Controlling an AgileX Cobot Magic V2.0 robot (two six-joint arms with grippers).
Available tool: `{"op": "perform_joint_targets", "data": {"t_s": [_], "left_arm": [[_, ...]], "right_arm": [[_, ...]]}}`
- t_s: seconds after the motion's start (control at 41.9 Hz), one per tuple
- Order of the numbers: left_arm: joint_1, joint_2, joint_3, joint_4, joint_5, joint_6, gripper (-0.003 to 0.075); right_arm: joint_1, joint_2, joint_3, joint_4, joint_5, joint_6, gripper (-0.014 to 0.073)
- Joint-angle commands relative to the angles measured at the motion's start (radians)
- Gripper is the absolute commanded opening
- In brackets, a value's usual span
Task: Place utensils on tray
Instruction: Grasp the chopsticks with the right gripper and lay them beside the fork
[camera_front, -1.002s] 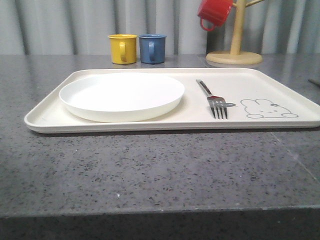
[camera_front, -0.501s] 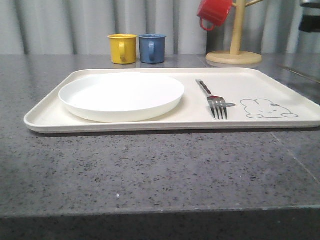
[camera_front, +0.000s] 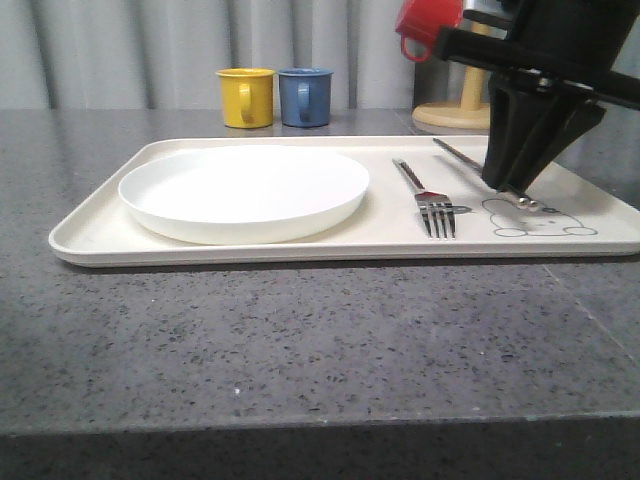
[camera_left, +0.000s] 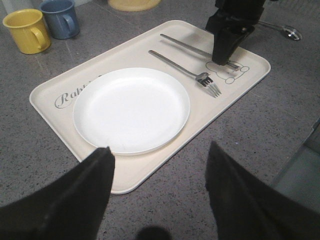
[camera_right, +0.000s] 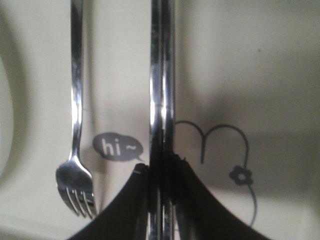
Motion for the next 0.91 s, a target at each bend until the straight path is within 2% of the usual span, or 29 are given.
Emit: {"op": "perform_joint_targets", "data": {"t_s": [0.0, 0.119, 0.215, 0.334, 0.429, 0.572, 0.739, 0.883], "left_arm": [[-0.007, 0.003, -0.026, -0.003, -0.078, -0.011, 0.0408], [-0.007, 0.003, -0.026, -0.003, -0.078, -0.011, 0.0408], [-0.007, 0.003, -0.026, -0.003, -0.078, -0.011, 0.0408], [-0.007, 0.003, -0.026, -0.003, -0.078, -0.011, 0.0408], [-0.007, 0.003, -0.026, -0.003, -0.078, -0.011, 0.0408], [-0.007, 0.003, -0.026, -0.003, -0.078, -0.011, 0.0408], [-0.007, 0.003, -0.026, -0.003, -0.078, -0.011, 0.0408], [-0.007, 0.003, -0.026, -0.003, -0.078, -0.011, 0.0408]], "right_arm": [[0.001, -0.026, -0.028, 0.024, -0.040, 0.038, 0.0063], [0.001, -0.024, -0.028, 0.024, -0.035, 0.039, 0.0190], [0.001, -0.024, -0.028, 0.024, -0.023, 0.039, 0.0245], [0.001, -0.031, -0.030, 0.024, -0.021, 0.026, 0.0248], [0.001, -0.077, -0.030, 0.017, -0.022, -0.060, 0.0248], [-0.020, -0.175, -0.028, -0.093, 0.033, -0.143, 0.0248], [-0.129, -0.250, -0.028, -0.276, 0.130, -0.143, 0.0248], [-0.255, -0.250, -0.027, -0.333, 0.156, -0.173, 0.0248]]}}
